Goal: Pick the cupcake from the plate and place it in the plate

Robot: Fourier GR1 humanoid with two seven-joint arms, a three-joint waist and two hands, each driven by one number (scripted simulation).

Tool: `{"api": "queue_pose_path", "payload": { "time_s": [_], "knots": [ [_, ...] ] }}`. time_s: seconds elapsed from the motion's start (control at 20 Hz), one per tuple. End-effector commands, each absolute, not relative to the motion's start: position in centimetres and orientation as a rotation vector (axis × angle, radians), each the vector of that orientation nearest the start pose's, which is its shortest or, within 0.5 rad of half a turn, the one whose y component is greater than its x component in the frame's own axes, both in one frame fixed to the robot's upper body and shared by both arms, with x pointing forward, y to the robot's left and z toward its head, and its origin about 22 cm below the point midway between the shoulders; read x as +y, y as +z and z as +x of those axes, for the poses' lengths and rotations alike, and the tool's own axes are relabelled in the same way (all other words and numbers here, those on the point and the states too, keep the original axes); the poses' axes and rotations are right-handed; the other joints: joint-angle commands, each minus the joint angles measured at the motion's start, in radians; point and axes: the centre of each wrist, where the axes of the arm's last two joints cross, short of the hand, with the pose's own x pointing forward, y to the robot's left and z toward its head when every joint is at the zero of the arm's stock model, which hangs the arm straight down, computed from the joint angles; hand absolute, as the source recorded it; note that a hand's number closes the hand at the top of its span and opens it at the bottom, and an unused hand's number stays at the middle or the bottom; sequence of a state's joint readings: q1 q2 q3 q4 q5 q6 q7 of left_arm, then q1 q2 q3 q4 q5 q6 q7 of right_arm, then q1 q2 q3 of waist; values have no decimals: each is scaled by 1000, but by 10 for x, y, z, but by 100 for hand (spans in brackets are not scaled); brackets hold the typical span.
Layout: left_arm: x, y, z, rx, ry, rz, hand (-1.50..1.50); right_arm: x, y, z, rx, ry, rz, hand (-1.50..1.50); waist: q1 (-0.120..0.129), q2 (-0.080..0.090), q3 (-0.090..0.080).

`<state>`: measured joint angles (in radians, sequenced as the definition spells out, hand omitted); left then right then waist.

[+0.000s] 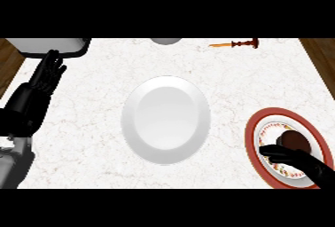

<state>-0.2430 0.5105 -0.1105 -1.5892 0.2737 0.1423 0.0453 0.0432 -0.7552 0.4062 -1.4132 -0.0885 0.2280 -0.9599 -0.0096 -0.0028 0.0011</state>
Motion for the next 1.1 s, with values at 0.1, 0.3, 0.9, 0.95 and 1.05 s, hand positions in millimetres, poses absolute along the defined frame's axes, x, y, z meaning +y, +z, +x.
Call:
{"api": "queue_pose_path", "payload": {
  "time_s": [0.1, 0.3, 0.9, 0.95, 1.05],
  "knots": [
    [281, 101, 282, -1738, -240, 162, 0, -400, 72, 223, -1999, 1131, 172, -150, -2, -3, -2],
    [284, 99, 293, -1739, -213, 163, 0, -409, 107, 226, -1760, 1392, -72, -150, -13, -1, -4],
    [292, 106, 296, -1739, -240, 143, 0, -372, 136, 226, -1211, 1802, -342, -150, 8, 2, -2],
    [291, 98, 292, -1735, -224, 142, 0, -362, 111, 217, -1200, 1818, -340, -150, 11, 2, -2],
    [289, 102, 292, -1744, -235, 142, 0, -373, 114, 216, -1183, 1828, -374, -150, 5, 1, -1]
  ]
}}
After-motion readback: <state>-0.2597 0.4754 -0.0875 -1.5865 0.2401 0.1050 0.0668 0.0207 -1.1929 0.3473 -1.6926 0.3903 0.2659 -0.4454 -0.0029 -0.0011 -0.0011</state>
